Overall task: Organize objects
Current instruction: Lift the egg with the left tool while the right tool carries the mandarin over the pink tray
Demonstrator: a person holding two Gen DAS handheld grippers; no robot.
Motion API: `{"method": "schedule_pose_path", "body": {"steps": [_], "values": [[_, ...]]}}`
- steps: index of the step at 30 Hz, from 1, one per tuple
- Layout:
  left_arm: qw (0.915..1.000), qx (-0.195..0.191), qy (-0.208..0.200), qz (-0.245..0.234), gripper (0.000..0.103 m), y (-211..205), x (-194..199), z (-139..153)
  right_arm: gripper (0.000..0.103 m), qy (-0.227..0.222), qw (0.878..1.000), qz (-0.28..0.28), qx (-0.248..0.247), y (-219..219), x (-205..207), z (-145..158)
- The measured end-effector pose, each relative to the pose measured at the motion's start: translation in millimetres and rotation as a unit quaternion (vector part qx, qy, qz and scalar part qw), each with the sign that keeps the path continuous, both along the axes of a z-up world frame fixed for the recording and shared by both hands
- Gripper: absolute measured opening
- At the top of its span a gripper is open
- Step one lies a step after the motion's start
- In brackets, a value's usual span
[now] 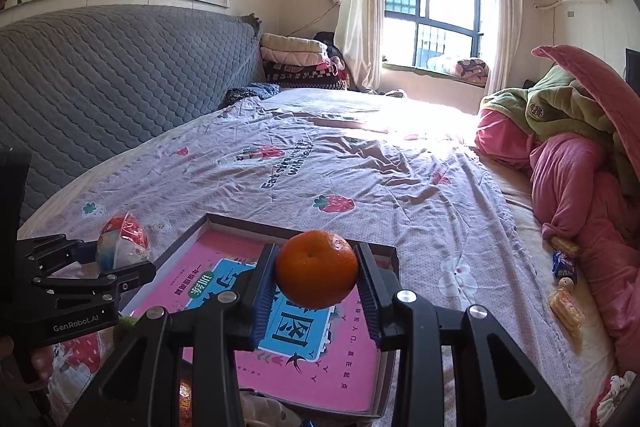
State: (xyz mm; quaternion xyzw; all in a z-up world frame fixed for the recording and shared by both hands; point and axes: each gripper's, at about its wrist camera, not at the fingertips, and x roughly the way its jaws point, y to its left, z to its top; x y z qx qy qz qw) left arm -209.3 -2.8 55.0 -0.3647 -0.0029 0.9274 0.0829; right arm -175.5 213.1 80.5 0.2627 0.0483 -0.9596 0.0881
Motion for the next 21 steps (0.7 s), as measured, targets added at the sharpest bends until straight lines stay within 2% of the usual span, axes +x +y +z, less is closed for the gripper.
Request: {"method": "schedule_pose_path", "body": {"steps": [10, 17, 21], "values": [[1.0000, -0.001, 0.004, 0.000, 0.055, -1, -23, -2, 0.039, 0.004, 1.000, -0.008, 0.006, 8, -17, 0], [0.9995, 0.008, -0.021, -0.020, 0.055, 2, -33, -27, 0.039, -0.041, 0.999, -0.009, 0.012, 13, -32, -31], [0.9995, -0.005, -0.028, -0.016, 0.055, 6, -37, -39, 0.039, -0.063, 0.998, -0.014, 0.014, 15, -36, -46]]}}
